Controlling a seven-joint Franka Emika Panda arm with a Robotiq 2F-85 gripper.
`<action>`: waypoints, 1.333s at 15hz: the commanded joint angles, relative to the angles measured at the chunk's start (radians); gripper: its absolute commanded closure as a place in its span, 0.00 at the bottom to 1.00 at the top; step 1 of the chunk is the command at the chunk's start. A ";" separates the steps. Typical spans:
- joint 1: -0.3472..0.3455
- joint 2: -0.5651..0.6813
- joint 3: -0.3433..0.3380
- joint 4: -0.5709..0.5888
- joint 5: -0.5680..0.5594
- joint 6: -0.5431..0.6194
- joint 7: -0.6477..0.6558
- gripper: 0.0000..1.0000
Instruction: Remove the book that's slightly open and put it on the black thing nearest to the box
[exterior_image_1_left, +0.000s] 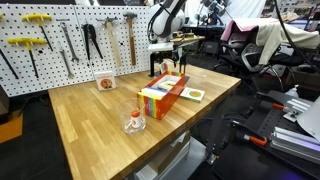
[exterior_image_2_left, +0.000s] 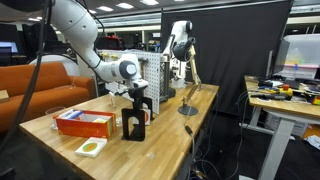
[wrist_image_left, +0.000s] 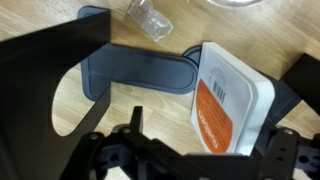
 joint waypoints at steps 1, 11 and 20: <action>-0.003 -0.001 -0.007 0.004 0.015 0.022 -0.034 0.00; -0.002 -0.012 -0.011 -0.006 0.019 0.053 -0.034 0.00; -0.003 -0.011 -0.011 -0.007 0.022 0.061 -0.034 0.41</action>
